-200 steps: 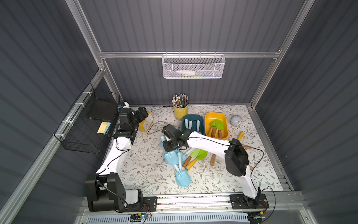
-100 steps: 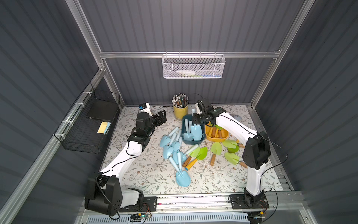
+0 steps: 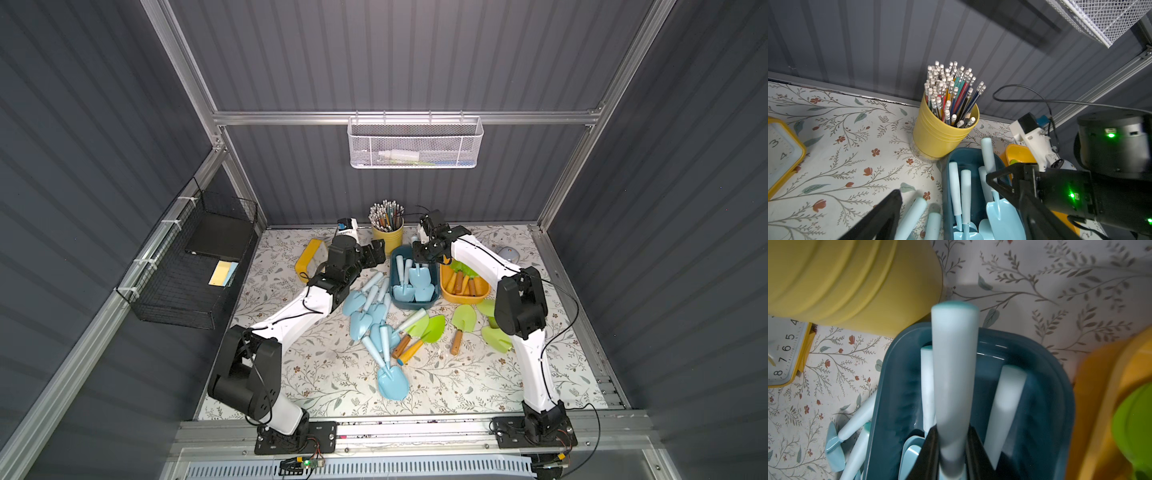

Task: Sort the small shovels by color and place them into the storage box
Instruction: Place the shovel in the storage box.

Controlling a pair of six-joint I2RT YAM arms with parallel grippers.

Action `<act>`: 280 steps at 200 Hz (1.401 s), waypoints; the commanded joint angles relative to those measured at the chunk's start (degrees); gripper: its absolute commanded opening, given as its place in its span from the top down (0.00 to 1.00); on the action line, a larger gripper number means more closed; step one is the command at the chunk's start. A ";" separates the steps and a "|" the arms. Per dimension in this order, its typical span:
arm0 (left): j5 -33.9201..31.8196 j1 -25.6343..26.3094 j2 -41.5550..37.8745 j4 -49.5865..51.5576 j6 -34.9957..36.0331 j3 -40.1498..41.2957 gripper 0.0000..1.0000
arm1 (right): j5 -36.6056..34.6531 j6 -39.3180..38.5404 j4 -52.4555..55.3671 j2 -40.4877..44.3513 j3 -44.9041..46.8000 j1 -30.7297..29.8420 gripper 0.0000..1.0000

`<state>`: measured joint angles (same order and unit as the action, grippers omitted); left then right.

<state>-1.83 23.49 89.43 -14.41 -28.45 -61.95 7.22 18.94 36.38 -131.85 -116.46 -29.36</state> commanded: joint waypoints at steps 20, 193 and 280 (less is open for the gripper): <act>-1.56 1.90 2.77 1.45 1.24 -2.40 0.09 | 6.47 3.65 -1.66 -2.63 -1.88 -0.33 1.00; -1.44 5.95 4.86 1.51 2.82 0.05 0.09 | -11.80 8.49 -3.61 19.12 18.73 -2.27 0.56; 0.41 6.54 5.58 -0.30 4.18 1.28 0.08 | -22.34 20.41 -0.27 49.54 50.52 0.48 0.53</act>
<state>-2.55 29.61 94.54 -13.41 -25.67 -62.24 -12.29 34.26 34.22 -88.42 -72.51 -30.11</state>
